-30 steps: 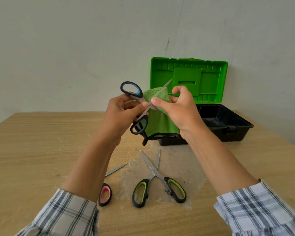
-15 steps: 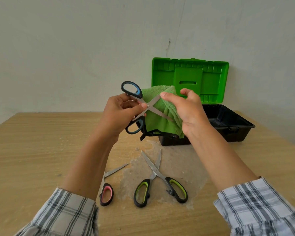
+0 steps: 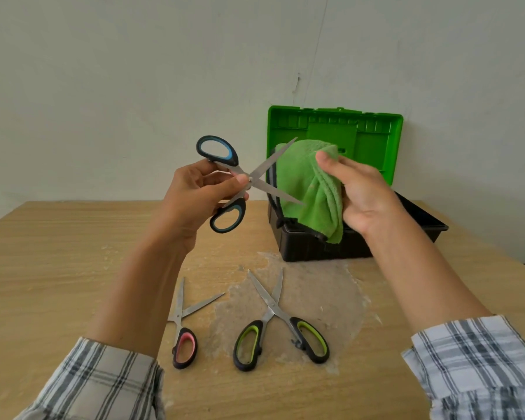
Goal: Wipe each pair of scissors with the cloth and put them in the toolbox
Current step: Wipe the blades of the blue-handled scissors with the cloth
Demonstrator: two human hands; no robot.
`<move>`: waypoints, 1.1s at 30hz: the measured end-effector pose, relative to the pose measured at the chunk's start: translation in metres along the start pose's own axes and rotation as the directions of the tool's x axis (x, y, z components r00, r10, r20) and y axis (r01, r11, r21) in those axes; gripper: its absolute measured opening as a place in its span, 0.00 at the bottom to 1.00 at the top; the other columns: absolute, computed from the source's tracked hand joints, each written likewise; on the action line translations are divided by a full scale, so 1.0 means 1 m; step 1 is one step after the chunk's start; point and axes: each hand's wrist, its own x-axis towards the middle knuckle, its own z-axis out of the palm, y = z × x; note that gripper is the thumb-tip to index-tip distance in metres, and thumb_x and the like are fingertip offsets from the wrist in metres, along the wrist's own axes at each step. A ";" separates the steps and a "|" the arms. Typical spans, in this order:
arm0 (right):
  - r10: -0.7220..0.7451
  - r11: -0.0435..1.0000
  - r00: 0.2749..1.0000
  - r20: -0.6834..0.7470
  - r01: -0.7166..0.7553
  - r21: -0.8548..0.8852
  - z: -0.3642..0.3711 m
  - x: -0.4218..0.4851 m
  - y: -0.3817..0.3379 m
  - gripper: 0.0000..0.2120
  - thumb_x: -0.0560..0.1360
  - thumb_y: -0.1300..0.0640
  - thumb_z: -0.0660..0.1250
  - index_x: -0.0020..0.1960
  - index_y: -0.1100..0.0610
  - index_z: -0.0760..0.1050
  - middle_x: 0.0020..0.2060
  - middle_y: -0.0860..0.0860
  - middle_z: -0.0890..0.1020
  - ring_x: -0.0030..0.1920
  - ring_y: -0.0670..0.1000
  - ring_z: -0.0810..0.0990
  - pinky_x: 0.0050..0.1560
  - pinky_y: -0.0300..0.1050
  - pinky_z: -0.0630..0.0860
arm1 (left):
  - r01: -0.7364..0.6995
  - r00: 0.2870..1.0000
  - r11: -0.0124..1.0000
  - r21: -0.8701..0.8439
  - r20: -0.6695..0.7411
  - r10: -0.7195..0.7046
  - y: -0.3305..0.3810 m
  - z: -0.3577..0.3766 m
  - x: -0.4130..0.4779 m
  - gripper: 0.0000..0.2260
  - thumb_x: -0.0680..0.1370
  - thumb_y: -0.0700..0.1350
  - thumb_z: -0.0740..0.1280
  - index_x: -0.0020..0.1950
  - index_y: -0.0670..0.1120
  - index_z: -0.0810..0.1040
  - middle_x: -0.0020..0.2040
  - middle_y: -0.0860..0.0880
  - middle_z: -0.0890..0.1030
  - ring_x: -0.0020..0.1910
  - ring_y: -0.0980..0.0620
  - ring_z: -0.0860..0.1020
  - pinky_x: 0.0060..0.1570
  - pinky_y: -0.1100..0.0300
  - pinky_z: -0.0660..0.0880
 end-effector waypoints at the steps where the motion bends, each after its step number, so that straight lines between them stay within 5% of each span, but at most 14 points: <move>1: 0.000 1.000 0.999 0.045 0.000 0.002 0.003 -0.002 0.001 0.24 0.65 0.53 0.76 0.59 0.60 0.81 0.51 0.56 0.87 0.51 0.55 0.87 0.48 0.51 0.83 | -0.002 1.000 1.000 -0.002 0.001 0.002 -0.001 0.002 0.000 0.06 0.75 0.39 0.72 0.50 0.42 0.80 0.43 0.44 0.85 0.39 0.51 0.85 0.39 0.62 0.80; 4: -0.027 0.998 0.989 0.143 0.036 -0.060 0.011 -0.008 0.004 0.24 0.64 0.52 0.76 0.58 0.61 0.81 0.53 0.56 0.86 0.56 0.55 0.85 0.61 0.53 0.80 | -0.014 1.000 1.000 -0.002 0.001 0.014 -0.002 0.004 0.000 0.05 0.75 0.38 0.72 0.50 0.42 0.80 0.43 0.44 0.84 0.37 0.53 0.84 0.38 0.63 0.79; 8: -0.094 0.968 0.980 0.174 0.131 -0.215 0.023 -0.014 0.012 0.30 0.61 0.49 0.79 0.59 0.61 0.80 0.53 0.54 0.87 0.56 0.53 0.85 0.65 0.55 0.77 | -0.030 0.999 0.999 0.012 -0.011 0.031 -0.003 0.008 0.000 0.05 0.74 0.37 0.72 0.49 0.41 0.81 0.42 0.43 0.84 0.35 0.54 0.84 0.35 0.64 0.78; 16: -0.053 0.986 0.999 -0.010 0.051 -0.158 0.023 -0.014 0.016 0.07 0.72 0.56 0.76 0.49 0.55 0.84 0.44 0.55 0.88 0.47 0.56 0.87 0.52 0.56 0.83 | -0.036 0.999 0.991 0.131 0.025 0.033 -0.007 0.016 -0.002 0.04 0.73 0.40 0.74 0.45 0.47 0.81 0.34 0.52 0.84 0.36 0.56 0.83 0.37 0.62 0.77; 19: -0.049 0.988 0.998 -0.046 0.042 -0.145 0.016 -0.010 0.010 0.06 0.72 0.56 0.76 0.48 0.54 0.84 0.44 0.55 0.88 0.45 0.56 0.88 0.48 0.53 0.84 | -0.010 0.999 0.990 0.139 0.031 0.006 -0.008 0.015 -0.002 0.04 0.73 0.40 0.74 0.45 0.47 0.82 0.37 0.49 0.85 0.39 0.52 0.84 0.43 0.56 0.77; 24: -0.095 0.991 0.985 -0.142 0.080 -0.107 -0.017 -0.002 -0.012 0.14 0.71 0.54 0.77 0.55 0.56 0.83 0.46 0.53 0.88 0.45 0.52 0.88 0.45 0.48 0.83 | 0.036 0.999 0.998 0.059 0.001 -0.036 -0.003 0.000 0.000 0.06 0.74 0.40 0.73 0.50 0.41 0.81 0.39 0.48 0.86 0.38 0.52 0.84 0.39 0.63 0.79; 27: -0.069 0.981 0.997 -0.023 0.063 -0.185 -0.027 -0.007 -0.011 0.20 0.68 0.51 0.76 0.57 0.58 0.82 0.49 0.53 0.88 0.51 0.52 0.87 0.53 0.50 0.83 | 0.045 0.999 0.999 0.025 -0.006 -0.045 -0.001 -0.004 0.001 0.04 0.74 0.40 0.72 0.48 0.43 0.81 0.38 0.49 0.86 0.37 0.53 0.84 0.38 0.63 0.80; 33: -0.084 0.912 0.977 0.197 0.155 -0.381 0.002 -0.027 0.004 0.20 0.70 0.50 0.74 0.58 0.58 0.79 0.47 0.51 0.88 0.48 0.50 0.87 0.49 0.45 0.83 | 0.044 0.999 0.999 0.004 0.012 -0.044 -0.002 0.006 -0.001 0.04 0.74 0.39 0.73 0.48 0.43 0.81 0.39 0.48 0.85 0.36 0.54 0.84 0.35 0.64 0.78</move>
